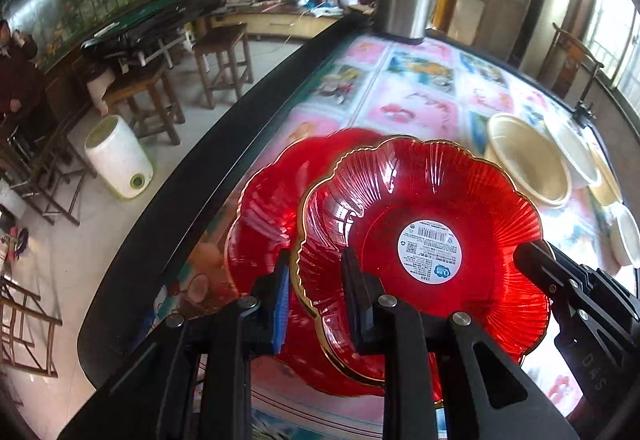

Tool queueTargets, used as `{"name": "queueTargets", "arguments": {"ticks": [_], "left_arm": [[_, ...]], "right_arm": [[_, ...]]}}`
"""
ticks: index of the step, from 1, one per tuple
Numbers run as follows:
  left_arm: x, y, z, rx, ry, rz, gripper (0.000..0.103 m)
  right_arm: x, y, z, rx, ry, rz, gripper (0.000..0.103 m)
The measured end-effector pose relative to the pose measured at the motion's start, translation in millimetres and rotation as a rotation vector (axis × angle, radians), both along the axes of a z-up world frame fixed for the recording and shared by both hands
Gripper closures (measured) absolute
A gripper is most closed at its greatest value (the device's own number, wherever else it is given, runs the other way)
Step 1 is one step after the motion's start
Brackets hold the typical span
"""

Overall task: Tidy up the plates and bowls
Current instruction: 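Lower the small red plate onto the large red plate and release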

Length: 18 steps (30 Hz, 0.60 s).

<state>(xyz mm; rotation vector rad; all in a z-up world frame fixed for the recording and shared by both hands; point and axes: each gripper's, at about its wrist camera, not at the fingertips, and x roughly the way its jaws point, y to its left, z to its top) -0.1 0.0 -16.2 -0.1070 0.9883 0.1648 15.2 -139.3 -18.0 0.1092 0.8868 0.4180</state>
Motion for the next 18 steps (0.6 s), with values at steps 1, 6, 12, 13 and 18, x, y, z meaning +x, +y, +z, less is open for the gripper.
{"name": "queueTargets", "arguments": {"ticks": [1,6,12,13,18], "left_arm": [[1,3,-3,0.001,0.007,0.001,0.080],[6,10,-18,0.006,0.037,0.004,0.080],[9,17,-27,0.015,0.052,0.016,0.079],[8,18,-28,0.017,0.052,0.015,0.079],[8,17,-31,0.073,0.040,0.020,0.079]], "right_arm": [[2,4,-4,-0.006,0.009,0.004,0.085],[14,17,-18,-0.033,0.046,0.015,0.085],[17,27,-28,-0.068,0.060,0.023,0.085],[18,28,-28,-0.082,0.057,0.023,0.085],[20,40,-27,-0.183,0.036,0.026,0.085]]}}
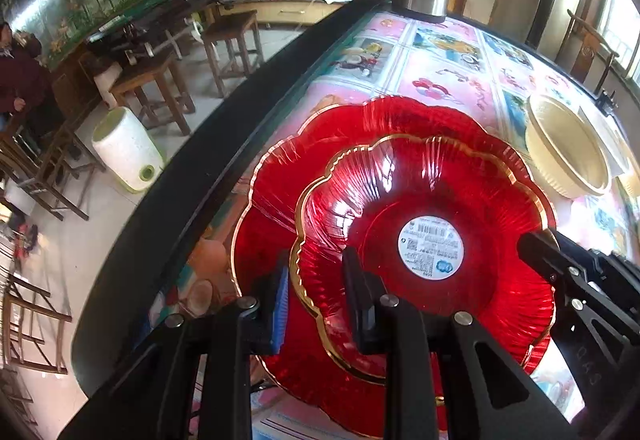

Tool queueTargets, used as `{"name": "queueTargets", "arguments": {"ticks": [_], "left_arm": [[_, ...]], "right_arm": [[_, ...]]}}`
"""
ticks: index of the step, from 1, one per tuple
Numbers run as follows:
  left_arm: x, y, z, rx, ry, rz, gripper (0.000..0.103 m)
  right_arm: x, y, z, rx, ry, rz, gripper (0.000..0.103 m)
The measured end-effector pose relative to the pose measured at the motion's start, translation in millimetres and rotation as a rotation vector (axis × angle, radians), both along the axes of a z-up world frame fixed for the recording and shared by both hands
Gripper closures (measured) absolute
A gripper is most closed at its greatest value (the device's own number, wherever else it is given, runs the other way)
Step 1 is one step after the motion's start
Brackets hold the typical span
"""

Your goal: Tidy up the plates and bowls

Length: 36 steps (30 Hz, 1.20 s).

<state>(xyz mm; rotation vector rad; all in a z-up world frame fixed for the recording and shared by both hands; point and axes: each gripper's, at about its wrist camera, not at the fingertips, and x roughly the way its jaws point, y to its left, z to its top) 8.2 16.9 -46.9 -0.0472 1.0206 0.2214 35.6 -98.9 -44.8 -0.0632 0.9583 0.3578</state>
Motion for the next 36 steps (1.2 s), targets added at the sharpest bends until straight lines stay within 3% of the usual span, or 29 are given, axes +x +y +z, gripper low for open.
{"name": "queueTargets", "arguments": {"ticks": [6,10,12,15,17,18,28,36], "left_arm": [[-1,-1,-1,0.046,-0.010,-0.004,0.079],[-2,1,4,0.039,-0.020,-0.002,0.079],[-3,1,9,0.025,-0.035,-0.002,0.074],[-6,-3,16,0.013,-0.062,0.002,0.052],[-9,-8,24,0.028,-0.095,0.004,0.029],[-11,-11,28,0.038,-0.108,0.008,0.025],[-23,-51,56,0.041,-0.241,-0.063,0.023],[-22,-100,57,0.024,-0.248,-0.166,0.023]], "right_arm": [[1,11,2,-0.047,0.005,0.044,0.084],[1,-1,6,0.011,0.001,0.028,0.084],[-1,-7,10,0.032,-0.002,0.021,0.084],[-5,-12,15,0.048,-0.017,0.013,0.084],[-10,-17,20,0.057,-0.037,0.008,0.084],[-12,-19,22,0.058,-0.045,0.004,0.084],[-32,-66,39,0.085,-0.098,-0.083,0.084],[-39,-113,41,0.082,-0.100,-0.163,0.084]]}}
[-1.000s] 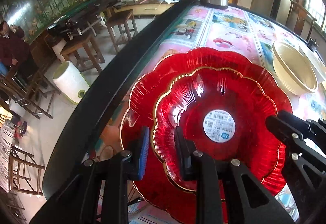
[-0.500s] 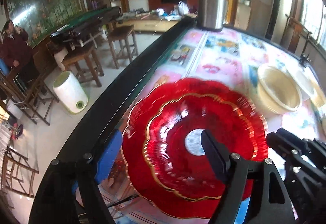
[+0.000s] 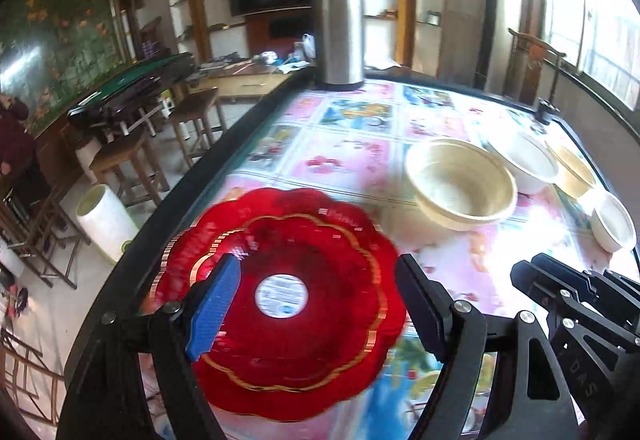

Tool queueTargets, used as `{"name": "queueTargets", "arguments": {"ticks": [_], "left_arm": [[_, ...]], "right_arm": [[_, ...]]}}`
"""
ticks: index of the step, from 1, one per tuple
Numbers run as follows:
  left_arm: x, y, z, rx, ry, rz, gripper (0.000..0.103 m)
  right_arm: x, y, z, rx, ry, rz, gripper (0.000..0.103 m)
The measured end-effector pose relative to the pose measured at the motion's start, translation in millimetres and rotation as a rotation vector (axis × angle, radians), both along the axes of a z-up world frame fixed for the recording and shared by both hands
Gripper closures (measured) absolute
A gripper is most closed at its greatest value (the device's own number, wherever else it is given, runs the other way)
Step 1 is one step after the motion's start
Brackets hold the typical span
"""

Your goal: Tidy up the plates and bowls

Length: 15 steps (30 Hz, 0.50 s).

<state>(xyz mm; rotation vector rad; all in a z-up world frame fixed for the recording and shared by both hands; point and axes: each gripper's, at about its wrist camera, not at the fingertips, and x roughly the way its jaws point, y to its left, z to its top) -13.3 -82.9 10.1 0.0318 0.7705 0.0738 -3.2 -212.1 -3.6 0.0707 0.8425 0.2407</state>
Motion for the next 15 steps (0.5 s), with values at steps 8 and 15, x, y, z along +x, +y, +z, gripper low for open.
{"name": "queueTargets", "arguments": {"ticks": [8,15], "left_arm": [[-1,-40,4,0.012,-0.021,-0.068,0.023],[0,-72,5,0.006,-0.018,-0.123,0.023]], "right_arm": [[-5,-37,-2,0.010,0.010,-0.064,0.084],[-9,-66,-4,0.017,0.015,-0.111,0.084]]}}
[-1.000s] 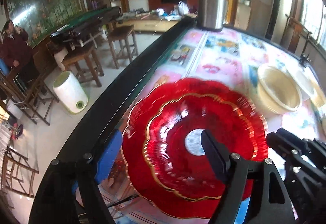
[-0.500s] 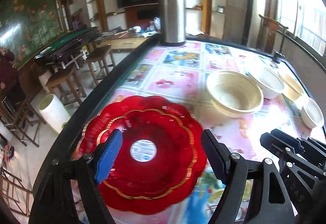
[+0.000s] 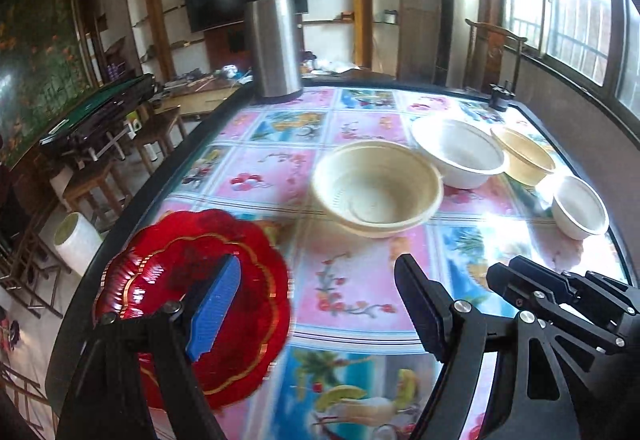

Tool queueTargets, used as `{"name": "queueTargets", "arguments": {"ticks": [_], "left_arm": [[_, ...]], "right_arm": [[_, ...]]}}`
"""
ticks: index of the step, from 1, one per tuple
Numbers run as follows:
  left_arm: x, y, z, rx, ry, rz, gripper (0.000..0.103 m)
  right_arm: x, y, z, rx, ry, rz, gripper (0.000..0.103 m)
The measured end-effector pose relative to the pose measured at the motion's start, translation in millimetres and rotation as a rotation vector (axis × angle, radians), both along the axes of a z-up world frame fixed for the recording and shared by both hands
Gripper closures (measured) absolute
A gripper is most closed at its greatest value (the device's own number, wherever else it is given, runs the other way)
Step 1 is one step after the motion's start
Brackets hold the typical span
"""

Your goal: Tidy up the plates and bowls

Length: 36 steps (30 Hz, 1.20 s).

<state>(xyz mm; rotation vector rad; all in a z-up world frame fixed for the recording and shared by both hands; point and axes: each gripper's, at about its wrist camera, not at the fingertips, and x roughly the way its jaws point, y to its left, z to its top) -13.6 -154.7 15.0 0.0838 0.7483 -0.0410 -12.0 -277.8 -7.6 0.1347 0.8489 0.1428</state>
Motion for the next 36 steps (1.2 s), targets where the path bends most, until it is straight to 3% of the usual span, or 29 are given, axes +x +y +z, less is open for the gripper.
{"name": "queueTargets", "arguments": {"ticks": [7,23,32,34,35,36], "left_arm": [[-2,-28,-7,0.012,0.017,-0.054,0.023],[1,-38,-17,0.021,0.015,-0.039,0.023],[10,-42,-29,0.038,0.026,-0.019,0.023],[10,-45,-31,0.044,0.030,-0.019,0.023],[11,-46,-32,0.048,0.031,-0.018,0.023],[11,-47,-32,0.046,0.033,-0.024,0.023]], "right_arm": [[-3,-21,-7,0.011,0.022,-0.040,0.084],[-11,-36,-7,0.001,0.021,-0.103,0.084],[-49,-58,44,-0.003,-0.089,-0.131,0.083],[-54,-56,52,-0.005,-0.109,-0.116,0.064],[-57,-57,55,-0.005,-0.134,-0.122,0.046],[-59,-58,56,-0.006,-0.152,-0.131,0.038]]}}
